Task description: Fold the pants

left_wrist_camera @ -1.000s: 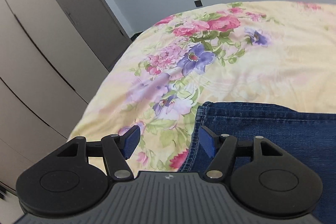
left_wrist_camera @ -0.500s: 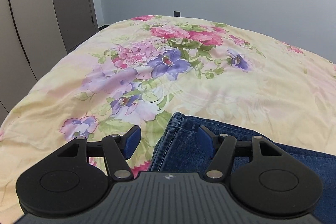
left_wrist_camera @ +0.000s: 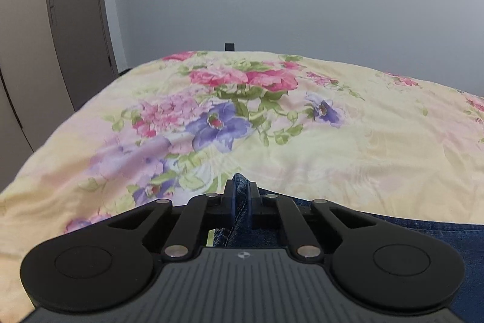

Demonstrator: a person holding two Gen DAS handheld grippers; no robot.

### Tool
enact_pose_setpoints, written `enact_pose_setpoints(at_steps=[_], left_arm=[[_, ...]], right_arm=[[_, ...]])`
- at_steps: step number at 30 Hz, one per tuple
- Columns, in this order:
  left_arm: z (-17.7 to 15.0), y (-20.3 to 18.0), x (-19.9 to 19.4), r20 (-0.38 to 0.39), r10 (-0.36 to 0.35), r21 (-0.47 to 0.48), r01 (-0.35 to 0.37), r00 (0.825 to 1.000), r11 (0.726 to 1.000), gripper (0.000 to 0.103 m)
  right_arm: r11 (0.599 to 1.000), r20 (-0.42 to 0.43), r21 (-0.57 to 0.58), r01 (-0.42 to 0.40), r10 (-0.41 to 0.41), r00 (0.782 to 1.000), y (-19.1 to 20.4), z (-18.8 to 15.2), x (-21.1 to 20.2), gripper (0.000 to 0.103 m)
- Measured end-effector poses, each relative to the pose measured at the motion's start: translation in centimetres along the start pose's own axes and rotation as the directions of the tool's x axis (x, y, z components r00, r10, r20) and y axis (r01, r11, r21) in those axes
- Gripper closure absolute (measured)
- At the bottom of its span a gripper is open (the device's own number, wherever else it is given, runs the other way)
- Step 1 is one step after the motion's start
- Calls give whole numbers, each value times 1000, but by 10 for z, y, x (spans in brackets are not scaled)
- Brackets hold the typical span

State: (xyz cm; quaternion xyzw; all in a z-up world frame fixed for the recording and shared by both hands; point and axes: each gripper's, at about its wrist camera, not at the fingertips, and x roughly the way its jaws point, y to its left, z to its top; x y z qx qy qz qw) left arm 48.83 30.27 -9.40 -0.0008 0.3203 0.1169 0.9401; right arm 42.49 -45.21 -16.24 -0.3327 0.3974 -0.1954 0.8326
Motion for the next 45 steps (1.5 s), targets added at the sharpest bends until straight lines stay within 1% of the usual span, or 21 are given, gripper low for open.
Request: enact_pose_setpoints(at_steps=[6,8,9,10,11,12,16,18,20,22,23,25,28,30,31,32,33,37,39,42,45], left_arm=[[-6,-15,36,-45,97,65,-94,994,993,96],[-12,-13,45,-98,102,59,-96,990,994,93],[-14,-10,42,-100,122,53,-117,988,992,81],[-13,-7,37,-89,122,48,-118,989,992,77],[-12,-1,30,-81,126,32,-124,989,992,67],[-11,6,23,-89,133,9,-133,987,991,61],[-9,26,-18,-121,77,-47,-83,990,995,57],[-15,34,-39,-133,46,-105,-61,990,993,44],[-26,42,-55,-144,21,-162,-45,989,986,40],[-39,53,-66,-168,-7,-258,-37,986,966,37],[-47,60,-69,-179,-33,-327,-28,983,945,37],[-65,76,-73,-174,-107,-471,13,979,882,37],[-87,88,-72,-148,-166,-604,44,975,796,37],[-98,89,-68,-137,-180,-653,48,974,756,45],[-100,87,-65,-139,-185,-655,50,973,754,52],[-101,83,-62,-153,-171,-636,36,973,771,77],[-101,79,-59,-172,-151,-612,14,973,791,88],[-97,56,-51,-227,-56,-472,-59,972,880,93],[-95,45,-49,-243,-13,-397,-88,970,914,96],[-94,33,-44,-263,34,-315,-119,964,942,96],[-95,28,-40,-276,54,-284,-135,960,949,97]], right_arm=[[1000,3,-24,1,-1,1000,-2,-3,-9,24],[1000,-2,-15,-7,7,1000,-6,-6,-12,24],[1000,-3,-10,-12,12,1000,-8,-8,-14,24],[1000,-6,-4,-16,16,1000,-10,-10,-17,24],[1000,-8,5,-21,21,1000,-12,-13,-19,24],[1000,-9,16,-25,25,1000,-14,-15,-22,24],[994,-15,104,-47,49,999,-21,-23,-36,24],[986,-14,150,-75,78,997,-21,-27,-46,24],[978,-7,177,-108,111,994,-18,-32,-58,24],[969,-8,201,-141,146,989,-14,-37,-72,24],[964,-11,215,-157,164,986,-13,-41,-79,24],[949,-14,250,-193,203,979,-12,-48,-93,24],[919,2,299,-256,267,964,-13,-58,-116,24],[896,7,332,-294,309,951,-12,-65,-131,27],[881,11,350,-318,335,942,-12,-69,-139,29],[867,16,365,-340,359,933,-11,-72,-146,32],[851,21,380,-361,383,924,-9,-75,-153,34],[777,50,426,-464,492,869,10,-87,-183,37],[757,51,432,-490,522,851,27,-91,-190,44],[763,46,453,-460,496,867,47,-92,-187,53],[722,52,545,-427,479,876,49,-92,-174,59]])
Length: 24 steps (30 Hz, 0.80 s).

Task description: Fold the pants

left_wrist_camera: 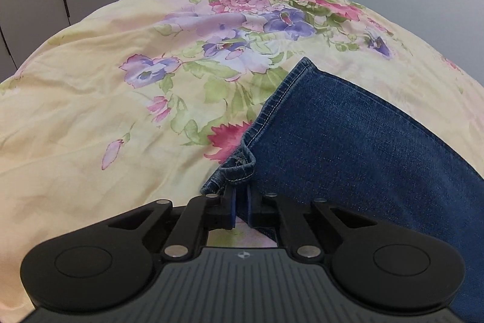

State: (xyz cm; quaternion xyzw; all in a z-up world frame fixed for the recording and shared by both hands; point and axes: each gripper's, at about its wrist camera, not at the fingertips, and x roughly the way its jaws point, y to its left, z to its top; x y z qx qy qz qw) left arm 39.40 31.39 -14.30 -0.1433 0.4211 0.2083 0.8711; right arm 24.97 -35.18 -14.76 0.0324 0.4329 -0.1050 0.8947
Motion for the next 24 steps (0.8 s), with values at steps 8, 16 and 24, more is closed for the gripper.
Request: enact_pose_setpoints(at_steps=[8,16,24], left_arm=[[0,-18,11,0,71,148,-70,997,986,100],[0,-28,16,10,126,236,-125,992,964,100],[10,-26,-24,67,145,263,-158,987,952,78]], right_arm=[[999,74,-44,-6,9,997,-14,15,-24,103],[998,-80,-49,-28,24,997,-27,-11,18,103],[984,-98,-153,-92,77,992,-36,-5,-17,70]])
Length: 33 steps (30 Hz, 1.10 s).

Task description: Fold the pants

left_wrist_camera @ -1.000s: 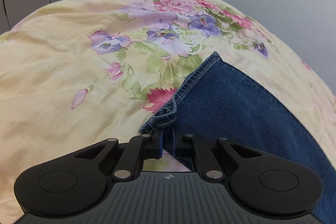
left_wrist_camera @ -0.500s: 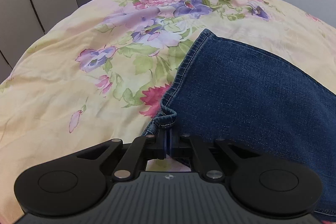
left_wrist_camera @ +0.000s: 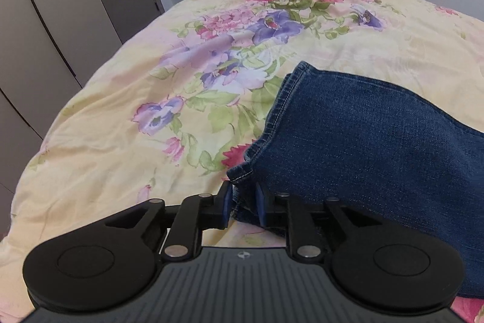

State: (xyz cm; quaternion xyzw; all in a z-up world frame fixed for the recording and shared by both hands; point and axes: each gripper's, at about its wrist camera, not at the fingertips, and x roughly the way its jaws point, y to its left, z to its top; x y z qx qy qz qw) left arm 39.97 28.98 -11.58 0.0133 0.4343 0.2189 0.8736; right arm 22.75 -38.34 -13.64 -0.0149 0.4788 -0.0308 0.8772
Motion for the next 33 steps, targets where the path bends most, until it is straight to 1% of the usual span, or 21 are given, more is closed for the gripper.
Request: enact_pose_setpoints(at_steps=[1,3,4,6,8,10,13,15,17,18,19,20,22,25,29,33], left_arm=[[1,1,-8,17,-3,8,3,1000,1000,78],[5,-5,-28,51,-46,38,44,998,998,78],[6,-10,-35,60,-78,53,75,995,996,78],[7,-31,-54,72,-172,93,165,983,982,78],[4,-57,-68,75,-256,129,245,964,961,78],[-2,-88,-78,58,-341,177,327,938,928,78],[-13,-134,-83,14,-415,274,396,910,877,77],[-18,-163,-81,-33,-427,333,413,904,848,77],[-23,-184,-80,-65,-439,378,429,896,820,77],[-24,-192,-78,-80,-444,396,437,892,808,75],[-26,-199,-75,-93,-445,417,441,890,795,74],[-28,-206,-73,-102,-435,435,433,895,790,72],[-32,-217,-66,-117,-404,462,410,907,787,72],[-35,-223,-55,-133,-387,464,402,913,790,72],[-33,-226,-46,-120,-387,455,397,914,797,71],[-25,-230,-41,-100,-380,445,383,920,810,69]], right_arm=[[1000,12,-15,-5,5,1000,-1,1,-8,70],[999,49,-27,-21,22,999,-5,6,-21,70],[999,67,-30,-31,33,997,-6,12,-26,70],[998,93,-34,-46,49,994,-7,27,-27,71],[997,108,-35,-70,73,991,-5,46,-19,72],[996,114,-40,-81,85,990,-2,65,-5,74],[993,94,-25,-114,116,989,5,91,22,74],[992,68,-25,-123,125,990,12,108,40,74],[991,52,-42,-127,129,990,20,121,56,75],[990,49,-50,-131,133,990,25,127,64,75],[989,40,-59,-138,141,989,29,133,72,75],[987,27,-64,-144,146,989,33,137,79,75],[987,-3,-69,-146,146,989,41,143,95,76],[987,-35,-83,-135,133,991,48,147,118,77],[987,-14,-114,-112,111,994,56,158,132,77],[993,13,-93,-78,80,997,61,184,148,78]])
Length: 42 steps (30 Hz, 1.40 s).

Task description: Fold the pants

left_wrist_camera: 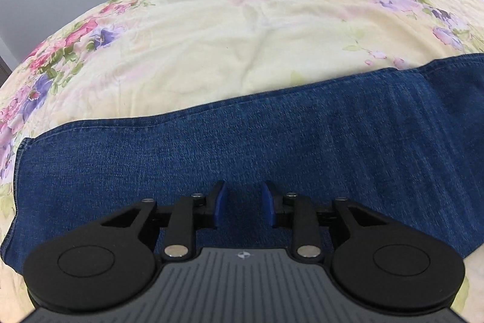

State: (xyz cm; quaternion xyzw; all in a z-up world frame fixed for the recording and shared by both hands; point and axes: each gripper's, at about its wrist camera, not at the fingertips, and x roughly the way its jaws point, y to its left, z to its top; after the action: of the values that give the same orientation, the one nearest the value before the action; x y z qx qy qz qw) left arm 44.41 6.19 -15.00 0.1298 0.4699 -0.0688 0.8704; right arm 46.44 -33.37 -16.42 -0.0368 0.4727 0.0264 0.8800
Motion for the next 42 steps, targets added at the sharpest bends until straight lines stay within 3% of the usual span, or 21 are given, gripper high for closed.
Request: enact_pose_setpoints(at_steps=[10,14,19,24,32,38,42], left_arm=[[20,11,29,40,35,-100,-31,999,995,68],[25,17,35,53,51,-151,-42,997,988,68],[30,16,20,62,93,-133,-84,994,987,68],[27,8,-12,93,25,-102,-15,995,995,68],[21,-39,-46,99,-124,0,125,987,992,68],[17,-79,-30,70,-189,96,182,980,979,68],[18,-88,-4,59,-191,71,187,980,980,68]], right_arm=[[996,38,62,70,-72,997,-2,46,39,80],[989,9,114,99,-101,995,-8,56,56,80],[992,44,89,93,-97,994,-6,54,38,80],[998,65,59,28,-32,997,-3,39,-2,80],[996,44,-51,-77,79,996,23,-1,-54,80],[985,-2,-122,-124,125,992,50,-26,-51,81],[986,-30,-115,-120,117,993,53,-25,-21,83]])
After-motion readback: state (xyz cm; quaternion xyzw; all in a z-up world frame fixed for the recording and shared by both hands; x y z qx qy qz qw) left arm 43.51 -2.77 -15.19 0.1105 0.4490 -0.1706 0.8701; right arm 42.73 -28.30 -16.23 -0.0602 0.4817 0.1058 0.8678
